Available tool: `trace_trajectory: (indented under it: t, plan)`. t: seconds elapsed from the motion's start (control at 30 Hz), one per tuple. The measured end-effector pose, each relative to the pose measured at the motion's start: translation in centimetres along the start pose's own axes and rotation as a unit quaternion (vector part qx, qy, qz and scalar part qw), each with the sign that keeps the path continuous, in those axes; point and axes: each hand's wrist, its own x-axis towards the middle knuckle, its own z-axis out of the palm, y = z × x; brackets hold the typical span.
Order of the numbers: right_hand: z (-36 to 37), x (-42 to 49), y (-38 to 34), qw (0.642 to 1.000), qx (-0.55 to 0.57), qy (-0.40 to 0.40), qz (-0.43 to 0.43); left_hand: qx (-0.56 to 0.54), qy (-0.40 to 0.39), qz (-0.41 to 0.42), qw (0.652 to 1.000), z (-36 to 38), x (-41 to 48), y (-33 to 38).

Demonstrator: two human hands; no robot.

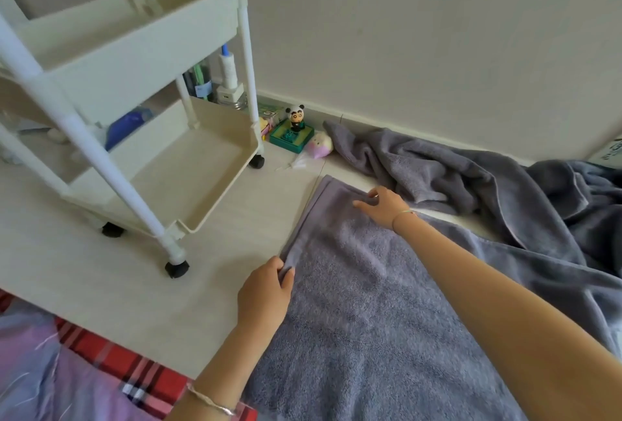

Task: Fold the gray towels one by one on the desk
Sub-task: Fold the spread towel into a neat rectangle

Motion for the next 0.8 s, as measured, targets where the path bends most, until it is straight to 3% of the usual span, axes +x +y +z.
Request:
trace_trajectory:
  t: [0.07, 0.2, 0.33, 0.47, 0.57, 0.63, 0.7, 0.8]
  plan:
    - [0.2, 1.0, -1.2, 0.999, 0.004, 0.017, -0.044, 0.008, 0.014, 0.008, 1.0, 0.2, -0.2, 0.0]
    - [0.6, 0.9, -2.8, 0.971, 0.067, 0.188, -0.132, 0.018, 0.033, 0.013, 0.999, 0.5, -0.5, 0.1]
    - [2.6, 2.3, -3.5, 0.987, -0.038, 0.145, -0.049, 0.04, 0.023, 0.004, 0.999, 0.2, 0.3, -0.2]
    - [2.9, 3.0, -4.7, 0.992, -0.057, 0.108, -0.038, 0.064, 0.002, -0.008, 0.998, -0.6, 1.6, -0.3]
    - [3.5, 0.8, -4.6, 0.981, -0.062, 0.169, -0.075, 0.11, 0.036, -0.022, 0.993, -1.2, 1.3, -0.3]
    - [4.4, -2.6, -3.8, 0.966, -0.005, 0.23, -0.117, 0.148, 0.12, 0.012, 0.982, -0.7, 0.5, 0.5]
    - [5.5, -6.5, -2.7, 0.96, 0.059, 0.245, -0.125, 0.136, 0.153, 0.103, 0.974, 1.1, -1.1, 2.3]
    - [7.7, -11.8, 0.3, 0.971, 0.089, 0.201, -0.097, 0.131, 0.027, 0.224, 0.965, 4.6, -4.2, 4.6]
